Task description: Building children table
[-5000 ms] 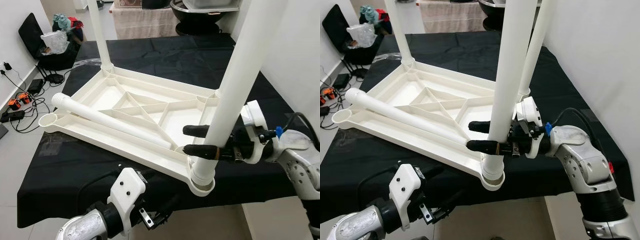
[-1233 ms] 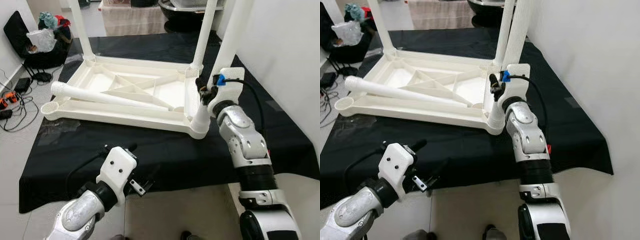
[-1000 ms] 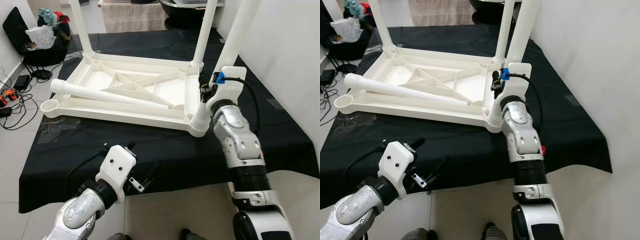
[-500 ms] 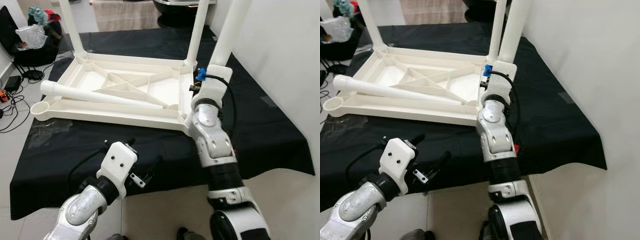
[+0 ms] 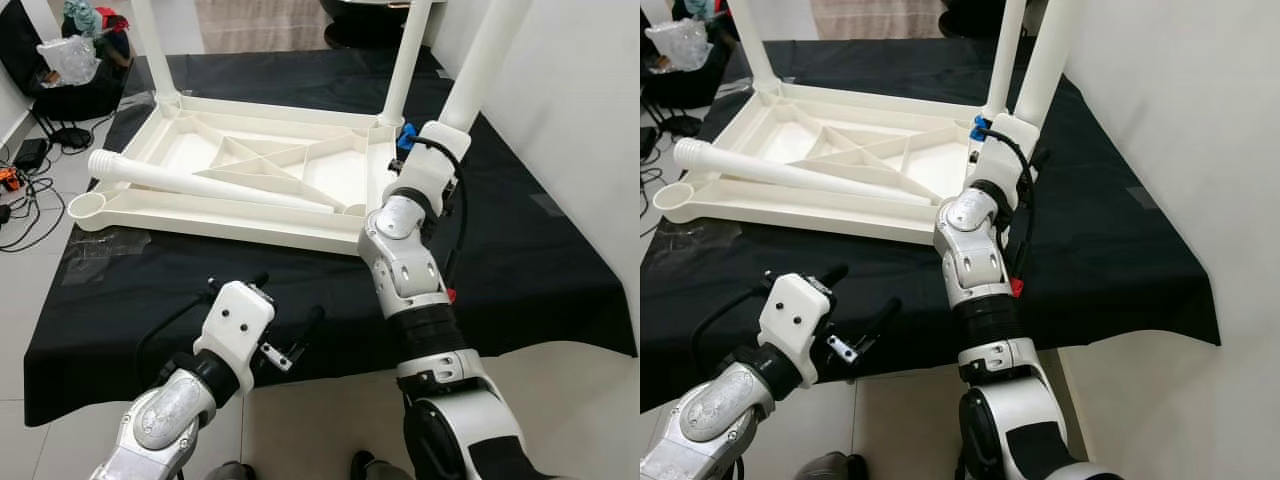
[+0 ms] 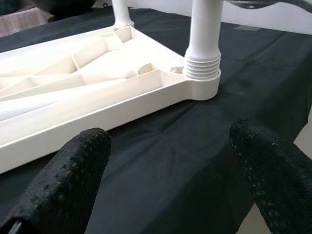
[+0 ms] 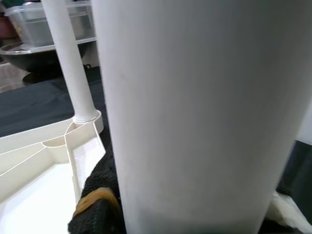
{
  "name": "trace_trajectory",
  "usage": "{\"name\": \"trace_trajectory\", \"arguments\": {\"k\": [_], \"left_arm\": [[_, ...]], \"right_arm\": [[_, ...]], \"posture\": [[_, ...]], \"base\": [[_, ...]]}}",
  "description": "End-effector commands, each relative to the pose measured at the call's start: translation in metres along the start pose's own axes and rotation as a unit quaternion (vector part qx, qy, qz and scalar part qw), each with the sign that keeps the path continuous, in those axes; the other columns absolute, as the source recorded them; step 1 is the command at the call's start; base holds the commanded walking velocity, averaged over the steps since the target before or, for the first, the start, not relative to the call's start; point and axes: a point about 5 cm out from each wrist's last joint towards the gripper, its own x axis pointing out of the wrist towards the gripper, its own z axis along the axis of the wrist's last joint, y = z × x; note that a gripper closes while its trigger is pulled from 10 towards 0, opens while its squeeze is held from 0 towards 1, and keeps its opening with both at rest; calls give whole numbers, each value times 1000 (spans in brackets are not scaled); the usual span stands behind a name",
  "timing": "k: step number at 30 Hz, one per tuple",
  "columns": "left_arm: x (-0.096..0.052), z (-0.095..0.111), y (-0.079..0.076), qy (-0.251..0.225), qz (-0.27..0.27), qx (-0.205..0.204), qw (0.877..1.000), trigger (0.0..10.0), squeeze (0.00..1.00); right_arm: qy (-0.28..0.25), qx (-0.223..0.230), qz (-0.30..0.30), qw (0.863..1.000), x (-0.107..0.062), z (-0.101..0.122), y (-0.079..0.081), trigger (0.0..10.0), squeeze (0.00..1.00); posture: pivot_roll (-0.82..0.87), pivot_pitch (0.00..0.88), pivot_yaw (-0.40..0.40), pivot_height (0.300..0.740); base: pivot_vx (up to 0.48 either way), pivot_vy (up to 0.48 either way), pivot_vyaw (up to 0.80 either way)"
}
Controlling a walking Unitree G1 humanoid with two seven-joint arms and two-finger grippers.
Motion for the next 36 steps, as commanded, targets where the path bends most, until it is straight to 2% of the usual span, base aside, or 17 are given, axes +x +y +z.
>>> {"name": "trace_trajectory", "arguments": {"k": [1, 5, 12, 23, 26, 29, 36], "left_arm": [[-2, -3, 0, 8, 2, 1, 1000, 10000, 0], [-2, -2, 1, 8, 4, 2, 1000, 10000, 0], [-1, -1, 1, 5, 7, 3, 1000, 10000, 0], [1, -1, 0, 2, 8, 1, 1000, 10000, 0], [1, -2, 2, 3, 13, 2, 1000, 10000, 0], [2, -2, 3, 2, 20, 2, 1000, 10000, 0], [1, -3, 2, 2, 21, 3, 1000, 10000, 0]], "right_arm": [[94, -3, -25, 995, -22, -32, 11, 10000, 0], [93, -1, -37, 995, -24, -31, 15, 10000, 0], [85, -3, -5, 996, -30, -27, 28, 10000, 0], [80, 1, 8, 997, -36, -25, 35, 10000, 0], [77, -15, 13, 997, -39, -27, 37, 10000, 0], [67, -58, 14, 996, -37, -32, 36, 10000, 0], [64, -69, 13, 995, -32, -34, 33, 10000, 0]], "posture": [[101, 191, -53, 740], [104, 194, -53, 740], [96, 195, -56, 740], [90, 189, -62, 740], [89, 187, -64, 740], [86, 184, -64, 740], [80, 172, -64, 740]], "base": [[0, 0, 0], [0, 0, 0], [0, 0, 0], [0, 0, 0], [0, 0, 0], [0, 0, 0], [0, 0, 0]]}}
